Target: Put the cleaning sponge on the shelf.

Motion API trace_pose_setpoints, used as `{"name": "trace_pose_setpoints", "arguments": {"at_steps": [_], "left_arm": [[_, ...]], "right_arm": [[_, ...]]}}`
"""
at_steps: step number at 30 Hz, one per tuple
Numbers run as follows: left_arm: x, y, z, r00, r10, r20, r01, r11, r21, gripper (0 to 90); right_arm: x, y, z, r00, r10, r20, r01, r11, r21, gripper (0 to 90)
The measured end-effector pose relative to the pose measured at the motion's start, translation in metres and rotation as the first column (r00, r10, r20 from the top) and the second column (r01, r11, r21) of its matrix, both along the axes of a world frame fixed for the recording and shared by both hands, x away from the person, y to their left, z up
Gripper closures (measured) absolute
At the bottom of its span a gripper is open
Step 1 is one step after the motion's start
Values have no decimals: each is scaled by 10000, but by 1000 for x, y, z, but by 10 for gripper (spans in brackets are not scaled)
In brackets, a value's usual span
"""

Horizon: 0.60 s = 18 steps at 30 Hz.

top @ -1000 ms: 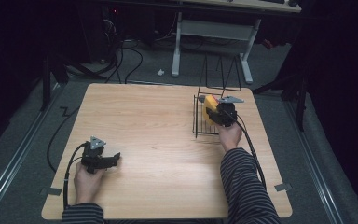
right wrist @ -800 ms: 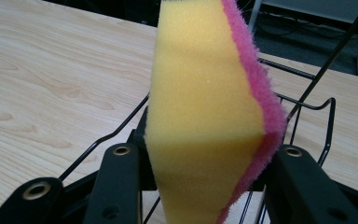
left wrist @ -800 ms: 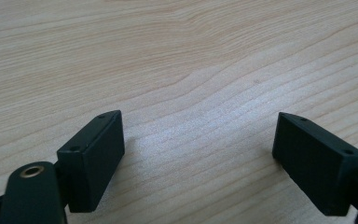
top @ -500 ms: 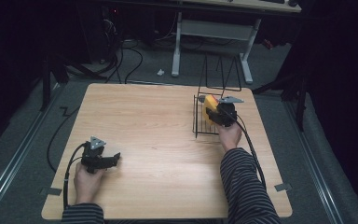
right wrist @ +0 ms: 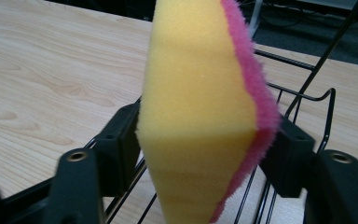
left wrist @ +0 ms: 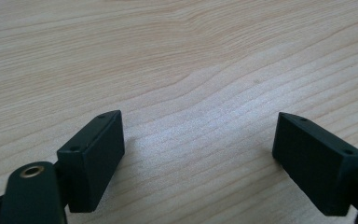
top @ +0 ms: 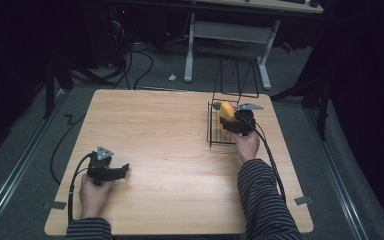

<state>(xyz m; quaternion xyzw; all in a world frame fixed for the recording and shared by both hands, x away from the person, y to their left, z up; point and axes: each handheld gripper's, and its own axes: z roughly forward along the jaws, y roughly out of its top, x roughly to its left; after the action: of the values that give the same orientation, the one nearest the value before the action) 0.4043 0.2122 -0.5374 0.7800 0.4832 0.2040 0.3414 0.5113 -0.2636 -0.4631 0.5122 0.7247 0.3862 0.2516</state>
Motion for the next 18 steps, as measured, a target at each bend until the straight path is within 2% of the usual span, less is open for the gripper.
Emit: {"name": "trace_pose_setpoints", "arguments": {"at_steps": [4,18], "left_arm": [[0,0,0,10000,2,-1,-2,10000,-3,172],[0,0,0,10000,3,2,-3,10000,-7,172]], "right_arm": [[-3,-1,4,9999,101,-24,-101,9999,38,261],[-14,-4,15,9997,255,-10,-255,9996,155,183]]}}
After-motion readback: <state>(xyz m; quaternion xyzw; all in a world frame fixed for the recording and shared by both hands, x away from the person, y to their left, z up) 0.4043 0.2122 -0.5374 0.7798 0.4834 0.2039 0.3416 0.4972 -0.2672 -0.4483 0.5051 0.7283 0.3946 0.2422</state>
